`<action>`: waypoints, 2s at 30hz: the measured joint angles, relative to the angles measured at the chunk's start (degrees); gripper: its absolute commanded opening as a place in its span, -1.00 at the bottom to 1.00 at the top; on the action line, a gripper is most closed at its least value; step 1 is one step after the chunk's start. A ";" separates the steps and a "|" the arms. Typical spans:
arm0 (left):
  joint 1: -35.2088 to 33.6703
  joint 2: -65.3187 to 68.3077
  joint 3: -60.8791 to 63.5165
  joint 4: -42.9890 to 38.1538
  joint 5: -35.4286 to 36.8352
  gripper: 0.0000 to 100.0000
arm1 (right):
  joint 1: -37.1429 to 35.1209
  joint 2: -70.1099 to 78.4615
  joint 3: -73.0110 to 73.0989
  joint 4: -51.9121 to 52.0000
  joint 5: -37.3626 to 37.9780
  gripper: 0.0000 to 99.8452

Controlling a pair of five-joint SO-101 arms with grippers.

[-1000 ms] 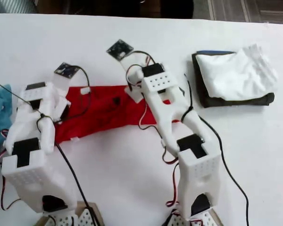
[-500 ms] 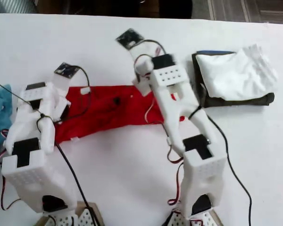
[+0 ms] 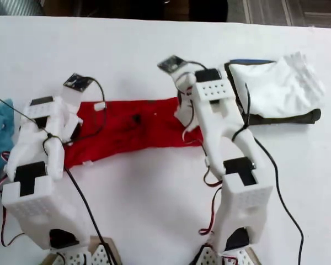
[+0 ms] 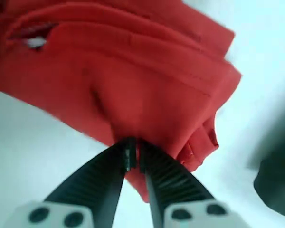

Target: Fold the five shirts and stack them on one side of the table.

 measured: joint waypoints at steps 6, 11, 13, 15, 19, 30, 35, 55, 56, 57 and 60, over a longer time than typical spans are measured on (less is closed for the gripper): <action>0.00 0.00 0.00 0.00 0.00 -0.94 | 4.66 -0.79 9.23 -9.05 3.60 -0.96; 0.00 0.00 0.00 0.00 0.00 -0.94 | 5.89 -2.46 10.02 -8.44 5.54 -0.96; 0.00 0.00 0.00 0.00 0.00 -0.94 | 6.07 -4.84 10.11 -7.38 5.54 -0.96; 0.00 0.00 0.00 0.00 0.00 -0.94 | 6.15 -8.79 10.11 -6.24 5.54 -0.96; 0.00 -0.18 0.00 0.00 1.76 -0.94 | 4.75 -20.04 11.52 -2.55 5.71 -0.96; -2.99 -5.89 -9.76 12.04 13.10 -0.71 | 8.09 -46.42 41.93 -7.82 5.71 -0.96; -8.62 -4.31 -13.19 12.13 13.36 -0.51 | 9.67 -56.44 57.05 -13.98 5.71 -0.96; -7.91 20.48 -34.29 24.53 13.45 -0.53 | 26.20 -66.55 74.55 -22.59 11.87 -0.96; -7.03 21.27 -35.69 26.20 13.54 -0.56 | 26.37 -66.55 76.04 -24.00 11.87 -0.96; -6.15 22.07 -36.92 27.69 13.54 -0.62 | 26.37 -66.55 77.63 -25.58 11.87 -0.96; -4.04 24.18 -40.44 31.47 13.54 -0.89 | 26.46 -66.55 82.55 -31.30 11.87 -0.96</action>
